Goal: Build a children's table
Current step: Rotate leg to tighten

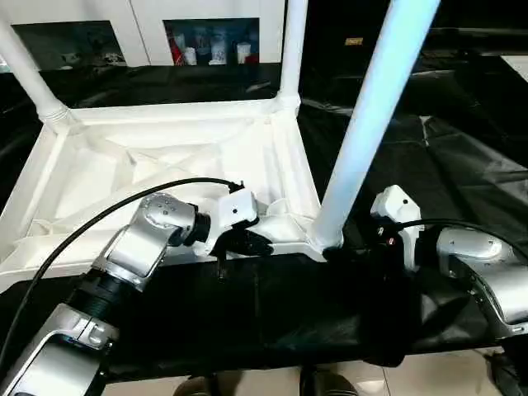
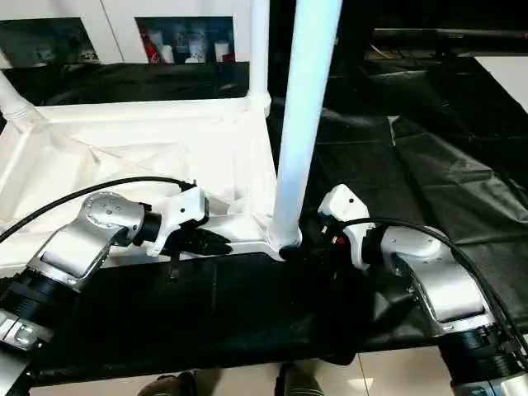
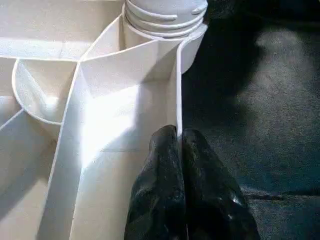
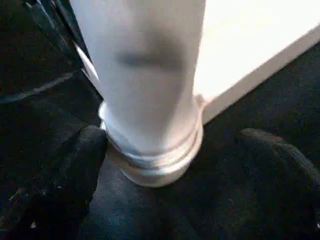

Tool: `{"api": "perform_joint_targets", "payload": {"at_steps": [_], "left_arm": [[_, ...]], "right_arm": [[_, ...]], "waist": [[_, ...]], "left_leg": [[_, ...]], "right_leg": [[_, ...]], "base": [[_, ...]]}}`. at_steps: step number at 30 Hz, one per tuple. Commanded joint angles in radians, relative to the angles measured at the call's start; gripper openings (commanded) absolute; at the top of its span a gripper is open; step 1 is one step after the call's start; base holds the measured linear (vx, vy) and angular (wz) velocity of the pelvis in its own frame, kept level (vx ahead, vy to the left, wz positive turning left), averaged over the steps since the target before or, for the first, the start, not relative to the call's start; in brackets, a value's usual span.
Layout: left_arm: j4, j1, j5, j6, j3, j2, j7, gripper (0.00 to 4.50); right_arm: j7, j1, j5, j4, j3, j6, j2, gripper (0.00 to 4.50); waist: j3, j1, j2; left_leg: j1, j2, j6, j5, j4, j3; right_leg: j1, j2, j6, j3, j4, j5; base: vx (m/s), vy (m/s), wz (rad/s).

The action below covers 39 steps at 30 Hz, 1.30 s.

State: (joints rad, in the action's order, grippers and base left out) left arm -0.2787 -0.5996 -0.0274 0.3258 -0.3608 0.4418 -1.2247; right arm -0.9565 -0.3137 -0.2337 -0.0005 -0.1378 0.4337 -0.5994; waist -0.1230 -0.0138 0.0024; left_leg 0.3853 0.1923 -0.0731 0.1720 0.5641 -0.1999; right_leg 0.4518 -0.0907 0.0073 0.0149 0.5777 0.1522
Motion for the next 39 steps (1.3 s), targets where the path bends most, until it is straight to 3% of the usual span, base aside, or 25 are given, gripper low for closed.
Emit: {"api": "perform_joint_targets", "payload": {"at_steps": [1,3,4,5,10,18,24,32,35,37,39], "left_arm": [[0.016,0.018,-0.012,0.013,-0.040,-0.002,-0.032,0.00],[0.019,0.024,-0.012,0.012,-0.039,0.002,-0.034,0.00],[0.023,0.027,-0.011,0.015,-0.038,0.004,-0.036,0.00],[0.027,0.029,-0.011,0.018,-0.037,0.005,-0.037,0.00],[0.036,0.036,-0.011,0.025,-0.035,0.011,-0.038,0.00],[0.040,0.039,-0.009,0.033,-0.036,0.016,-0.030,0.00],[0.043,0.041,-0.008,0.040,-0.034,0.019,-0.029,0.00],[0.038,0.043,-0.003,0.046,-0.038,0.024,-0.026,0.00],[0.007,0.031,0.011,0.056,-0.025,-0.009,0.038,0.00],[-0.004,0.026,0.016,0.057,-0.020,-0.020,0.058,0.00],[-0.075,-0.007,0.033,0.063,0.007,-0.077,0.163,0.00]], "right_arm": [[-0.019,-0.003,-0.015,-0.036,-0.002,-0.002,-0.006,4.46],[-0.038,0.001,-0.015,-0.039,-0.011,-0.006,-0.010,4.46],[-0.048,0.002,-0.013,-0.037,-0.017,-0.011,-0.010,4.46],[-0.052,0.002,-0.012,-0.034,-0.019,-0.014,-0.009,4.46],[-0.058,-0.016,-0.010,-0.001,-0.038,-0.023,0.013,4.09],[-0.075,-0.030,-0.010,0.027,-0.049,-0.032,0.023,3.44],[-0.082,-0.034,-0.007,0.037,-0.050,-0.036,0.023,2.89],[-0.087,-0.027,0.011,0.047,-0.062,-0.048,0.017,2.70],[-0.012,-0.020,0.032,0.063,-0.049,-0.034,0.045,2.69],[0.018,-0.022,0.044,0.074,-0.045,-0.035,0.057,2.68],[0.171,-0.025,0.081,0.112,-0.025,-0.011,0.132,2.68]], "waist": [[0.073,-0.005,-0.009],[0.073,-0.008,-0.008],[0.073,-0.009,-0.013],[0.073,-0.013,-0.010],[0.076,-0.016,-0.009],[0.071,-0.015,-0.018],[0.072,-0.015,-0.017],[0.070,-0.014,-0.019],[0.069,-0.014,-0.019],[0.066,-0.013,-0.019],[0.063,-0.009,-0.021]], "left_leg": [[-0.015,0.026,0.155,0.104,-0.047,0.000],[-0.015,0.025,0.157,0.104,-0.046,0.000],[-0.015,0.025,0.156,0.108,-0.045,-0.001],[-0.017,0.026,0.155,0.108,-0.045,0.000],[-0.017,0.025,0.151,0.100,-0.043,0.000],[-0.013,0.022,0.149,0.105,-0.042,0.000],[-0.014,0.022,0.152,0.095,-0.041,0.001],[-0.013,0.021,0.155,0.096,-0.040,0.000],[-0.013,0.021,0.152,0.098,-0.041,0.000],[-0.013,0.021,0.141,0.120,-0.042,0.000],[-0.012,0.020,0.121,0.158,-0.044,-0.001]], "right_leg": [[-0.077,-0.022,-0.320,-0.022,-0.035,0.001],[-0.077,-0.024,-0.319,-0.022,-0.036,0.011],[-0.077,-0.023,-0.315,-0.022,-0.037,0.022],[-0.076,-0.024,-0.312,-0.022,-0.036,0.032],[-0.076,-0.022,-0.308,-0.022,-0.033,0.033],[-0.074,-0.022,-0.290,-0.022,-0.035,0.069],[-0.074,-0.021,-0.290,-0.022,-0.033,0.062],[-0.074,-0.020,-0.289,-0.022,-0.034,0.066],[-0.073,-0.020,-0.287,-0.022,-0.035,0.075],[-0.070,-0.020,-0.278,-0.022,-0.040,0.117],[-0.066,-0.020,-0.258,-0.022,-0.050,0.193]], "base": [[0.000,0.000,0.00],[0.000,0.000,0.00],[0.000,0.000,0.00],[0.000,0.000,0.00],[0.000,0.000,0.00],[0.000,0.000,0.00],[0.000,0.000,0.00],[0.000,0.000,0.00],[0.000,0.000,0.00],[0.000,0.000,0.00],[0.000,0.000,0.00]]}}
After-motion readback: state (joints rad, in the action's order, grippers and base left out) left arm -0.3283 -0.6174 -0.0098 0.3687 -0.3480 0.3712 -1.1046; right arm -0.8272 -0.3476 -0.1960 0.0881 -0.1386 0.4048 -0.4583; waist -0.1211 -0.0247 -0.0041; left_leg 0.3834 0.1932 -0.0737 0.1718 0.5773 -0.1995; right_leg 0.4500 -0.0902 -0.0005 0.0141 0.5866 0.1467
